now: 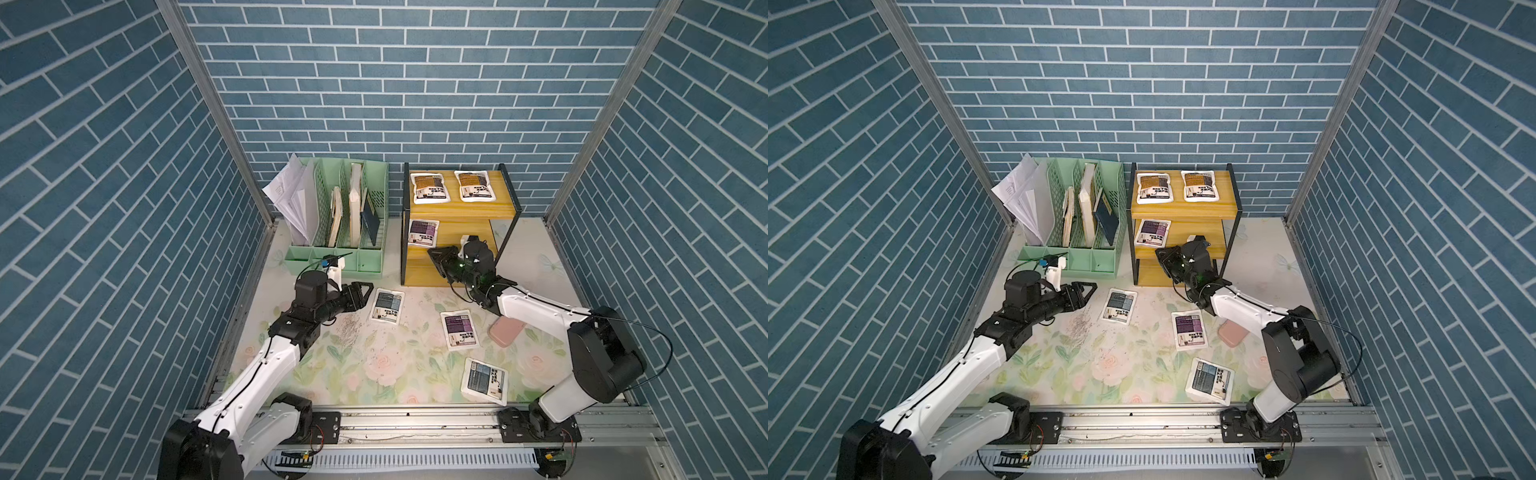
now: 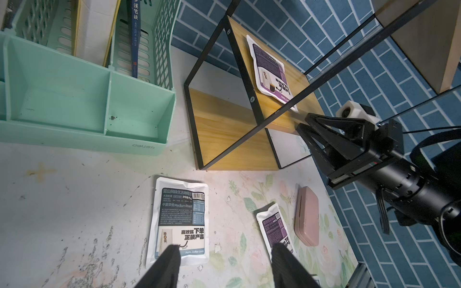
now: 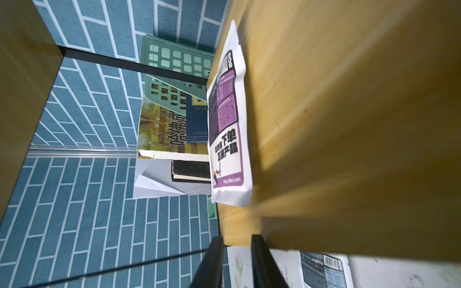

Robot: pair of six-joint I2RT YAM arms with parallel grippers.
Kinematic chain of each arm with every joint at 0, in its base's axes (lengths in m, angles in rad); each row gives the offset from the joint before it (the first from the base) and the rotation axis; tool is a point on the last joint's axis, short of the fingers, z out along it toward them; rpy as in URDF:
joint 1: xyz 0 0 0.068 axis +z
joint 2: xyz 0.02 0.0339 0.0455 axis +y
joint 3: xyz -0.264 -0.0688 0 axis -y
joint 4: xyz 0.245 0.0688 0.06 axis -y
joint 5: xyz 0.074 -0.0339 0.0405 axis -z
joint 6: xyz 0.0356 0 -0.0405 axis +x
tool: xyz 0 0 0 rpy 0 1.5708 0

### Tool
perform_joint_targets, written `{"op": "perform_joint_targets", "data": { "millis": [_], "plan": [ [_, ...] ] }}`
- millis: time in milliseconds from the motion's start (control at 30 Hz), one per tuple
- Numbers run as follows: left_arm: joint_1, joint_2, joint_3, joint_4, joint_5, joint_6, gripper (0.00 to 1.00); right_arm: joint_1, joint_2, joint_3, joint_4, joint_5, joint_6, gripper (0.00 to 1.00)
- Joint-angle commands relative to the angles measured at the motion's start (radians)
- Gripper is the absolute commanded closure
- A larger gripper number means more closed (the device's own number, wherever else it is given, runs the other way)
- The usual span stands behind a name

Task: Place the bagged coffee beans on the shelf by color
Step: Place the bagged coffee beans on the shelf.

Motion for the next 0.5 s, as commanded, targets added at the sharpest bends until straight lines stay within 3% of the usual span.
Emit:
{"op": "perform_joint_targets", "data": {
  "millis": [0, 467],
  "plan": [
    [0.004, -0.016, 0.004, -0.02, -0.02, 0.025, 0.36, 0.005, 0.029, 0.046, 0.032, -0.02, 0.003, 0.77],
    [0.004, -0.009, 0.004, -0.04, -0.032, 0.04, 0.36, -0.005, 0.075, 0.081, 0.031, 0.017, 0.012, 0.84]
  ]
}}
